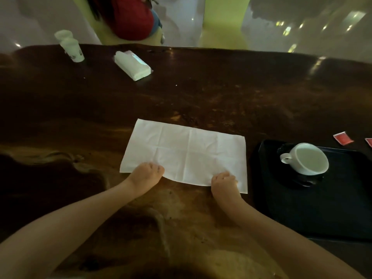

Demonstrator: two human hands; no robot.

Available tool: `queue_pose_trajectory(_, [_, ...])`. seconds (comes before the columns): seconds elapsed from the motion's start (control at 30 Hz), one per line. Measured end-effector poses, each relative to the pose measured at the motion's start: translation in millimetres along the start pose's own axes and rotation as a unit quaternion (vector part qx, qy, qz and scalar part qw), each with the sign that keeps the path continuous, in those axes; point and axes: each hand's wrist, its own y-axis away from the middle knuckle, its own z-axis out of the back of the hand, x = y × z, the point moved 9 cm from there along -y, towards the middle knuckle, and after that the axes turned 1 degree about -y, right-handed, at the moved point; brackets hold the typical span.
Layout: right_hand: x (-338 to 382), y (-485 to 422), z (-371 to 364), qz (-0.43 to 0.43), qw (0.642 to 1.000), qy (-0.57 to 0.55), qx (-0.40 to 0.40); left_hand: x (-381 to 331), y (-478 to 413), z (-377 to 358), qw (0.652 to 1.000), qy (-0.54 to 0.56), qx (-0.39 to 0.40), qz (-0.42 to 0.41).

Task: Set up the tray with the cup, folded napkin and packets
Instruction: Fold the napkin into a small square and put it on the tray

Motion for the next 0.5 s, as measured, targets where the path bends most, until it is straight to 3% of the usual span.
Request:
queue_pose_trajectory(0.07, [-4,1,9,-0.002,1.0,0.006,-0.017,3,1,-8,0.999,0.033,0.023,0.025])
queue_pose_trajectory(0.13, [-15,2,9,-0.047,0.997,-0.064,-0.011,15,4,-12,0.991,0.093,0.032,0.09])
queue_pose_trajectory(0.27, [-16,-2,1,-0.057,0.978,-0.197,-0.036,43,15,-15,0.939,0.246,0.0,0.241])
queue_pose_trajectory(0.5, [-53,2,4,-0.046,0.96,-0.259,-0.096,71,38,-35,0.927,0.258,-0.005,0.273])
